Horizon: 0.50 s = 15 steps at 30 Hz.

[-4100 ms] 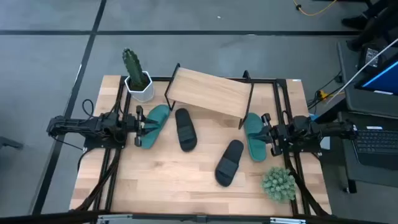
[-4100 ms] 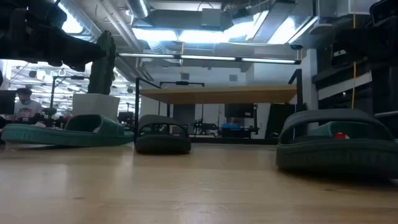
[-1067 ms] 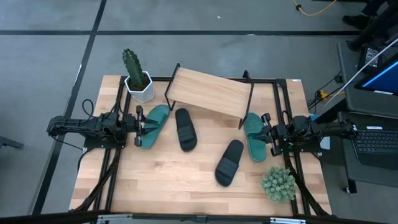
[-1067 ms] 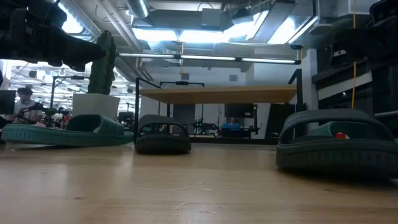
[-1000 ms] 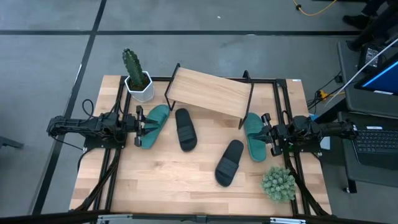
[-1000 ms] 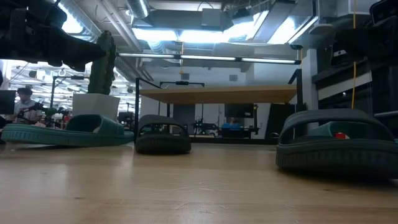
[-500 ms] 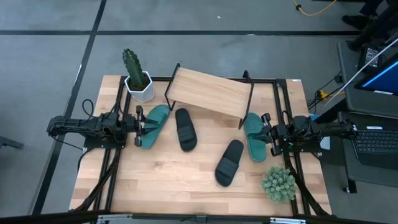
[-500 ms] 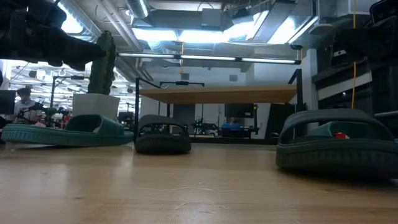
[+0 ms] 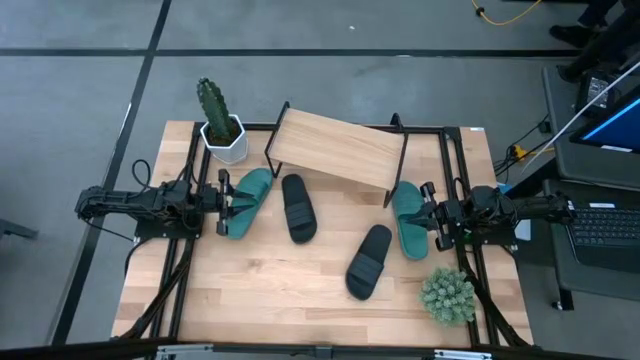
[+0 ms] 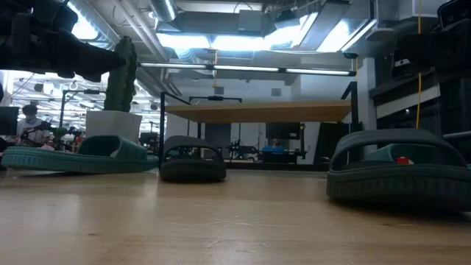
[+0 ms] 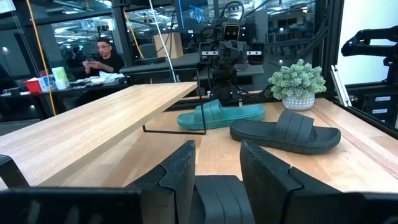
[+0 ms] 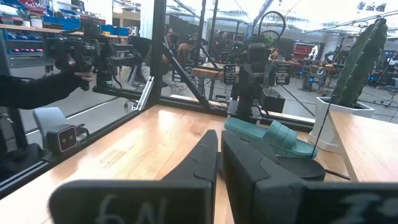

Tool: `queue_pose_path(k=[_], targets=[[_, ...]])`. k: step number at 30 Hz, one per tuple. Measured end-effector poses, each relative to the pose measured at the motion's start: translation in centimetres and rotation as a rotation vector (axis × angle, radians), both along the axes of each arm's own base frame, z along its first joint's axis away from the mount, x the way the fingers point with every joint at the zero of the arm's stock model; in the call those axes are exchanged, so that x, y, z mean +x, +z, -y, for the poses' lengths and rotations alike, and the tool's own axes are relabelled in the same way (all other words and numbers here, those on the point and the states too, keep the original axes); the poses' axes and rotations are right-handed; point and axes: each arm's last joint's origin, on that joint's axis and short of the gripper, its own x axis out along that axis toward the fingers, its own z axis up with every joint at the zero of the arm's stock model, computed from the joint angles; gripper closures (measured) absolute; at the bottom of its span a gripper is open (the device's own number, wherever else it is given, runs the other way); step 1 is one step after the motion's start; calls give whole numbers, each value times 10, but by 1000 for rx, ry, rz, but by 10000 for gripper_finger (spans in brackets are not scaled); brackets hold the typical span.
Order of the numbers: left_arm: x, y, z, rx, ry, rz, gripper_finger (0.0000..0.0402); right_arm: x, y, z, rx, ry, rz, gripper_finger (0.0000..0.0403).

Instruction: Pick and place slides into the shelf

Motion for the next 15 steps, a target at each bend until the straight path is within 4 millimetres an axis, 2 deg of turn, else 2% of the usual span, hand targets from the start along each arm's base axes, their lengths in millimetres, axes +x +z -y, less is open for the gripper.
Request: queue_pose_path(k=[7,15], targets=[[0,0,0,1,7,-1,282,0,1,0,2,-6,10,377],[-1,1,-3,12,110,3,282,0,4,0,-31,-14,51,377]])
